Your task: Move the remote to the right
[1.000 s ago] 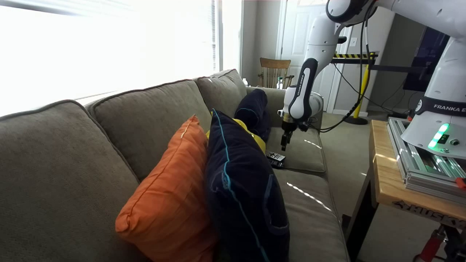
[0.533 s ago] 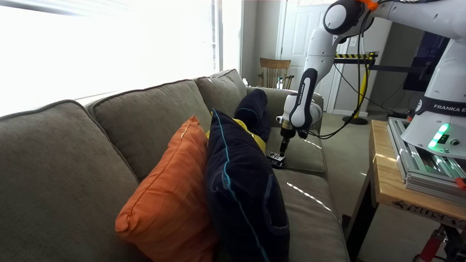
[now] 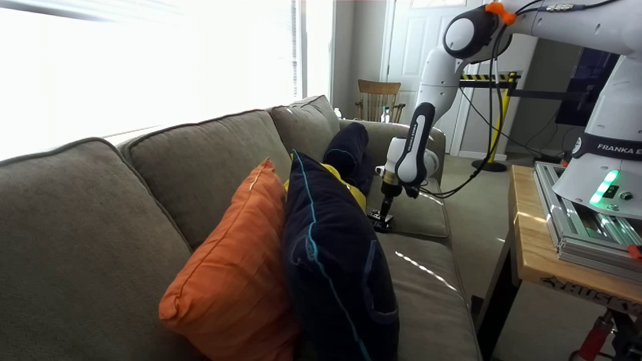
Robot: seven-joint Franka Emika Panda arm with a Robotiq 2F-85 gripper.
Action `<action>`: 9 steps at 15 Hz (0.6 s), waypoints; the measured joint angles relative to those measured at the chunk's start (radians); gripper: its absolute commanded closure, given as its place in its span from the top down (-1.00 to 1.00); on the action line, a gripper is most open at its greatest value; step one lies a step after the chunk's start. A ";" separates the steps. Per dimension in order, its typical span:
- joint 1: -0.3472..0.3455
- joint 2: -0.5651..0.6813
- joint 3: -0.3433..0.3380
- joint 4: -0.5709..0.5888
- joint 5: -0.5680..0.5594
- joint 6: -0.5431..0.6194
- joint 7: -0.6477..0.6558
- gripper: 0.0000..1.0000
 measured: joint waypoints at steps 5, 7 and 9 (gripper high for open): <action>-0.001 0.020 0.001 0.022 -0.015 0.000 -0.005 0.19; -0.002 0.020 0.001 0.022 -0.018 0.000 -0.006 -0.09; -0.004 0.018 0.001 0.024 -0.018 0.002 -0.006 -0.21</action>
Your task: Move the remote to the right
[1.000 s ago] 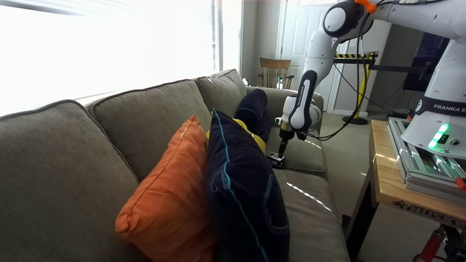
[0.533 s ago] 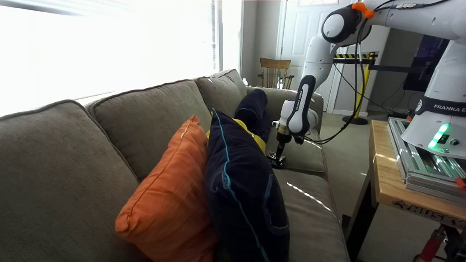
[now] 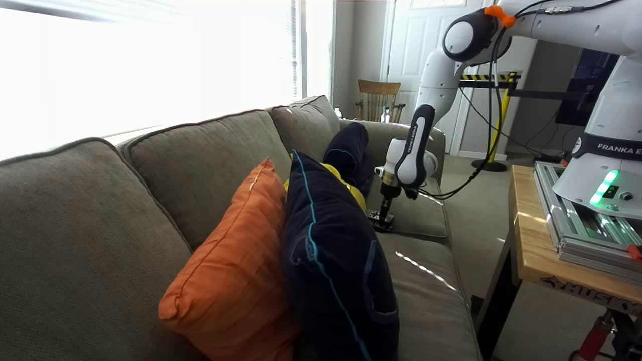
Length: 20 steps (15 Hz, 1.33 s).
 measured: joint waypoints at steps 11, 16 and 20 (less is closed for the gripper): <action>0.015 -0.128 -0.102 -0.048 -0.004 -0.043 -0.006 -0.33; 0.014 -0.178 -0.177 -0.055 0.004 -0.161 0.014 -0.33; -0.038 -0.196 -0.129 -0.054 0.072 -0.234 0.081 -0.33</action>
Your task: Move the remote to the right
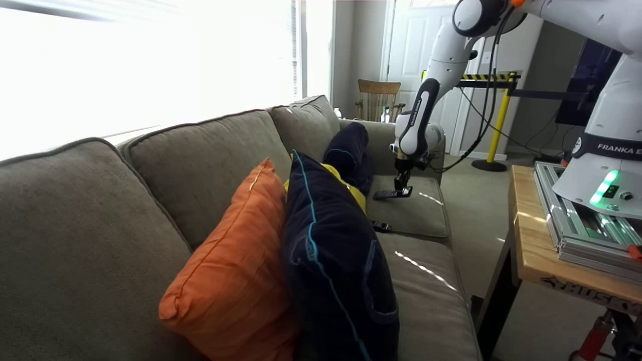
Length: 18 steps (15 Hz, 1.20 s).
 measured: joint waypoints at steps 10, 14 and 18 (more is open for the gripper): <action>-0.104 0.002 0.118 0.015 0.118 -0.006 0.043 -0.33; -0.086 0.008 0.099 0.016 0.127 0.057 0.083 -0.33; -0.026 0.040 0.054 0.022 0.184 0.224 0.218 -0.33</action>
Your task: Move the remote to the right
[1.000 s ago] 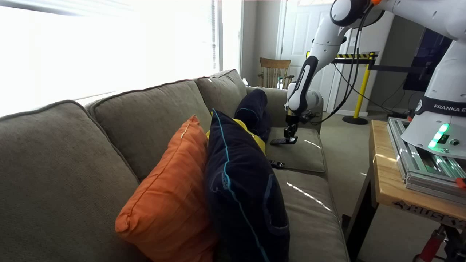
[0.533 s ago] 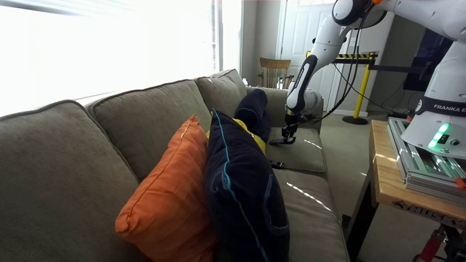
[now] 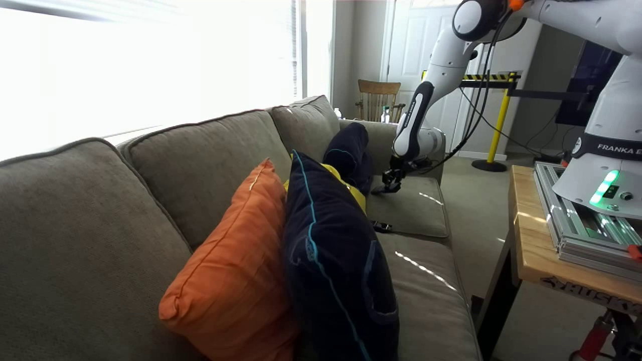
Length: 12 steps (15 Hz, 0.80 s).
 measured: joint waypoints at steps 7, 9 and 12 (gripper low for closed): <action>0.105 0.093 -0.059 0.054 0.206 0.091 0.238 0.67; 0.143 0.124 -0.087 0.080 0.280 0.091 0.306 0.82; 0.208 0.146 -0.136 0.093 0.365 0.091 0.384 1.00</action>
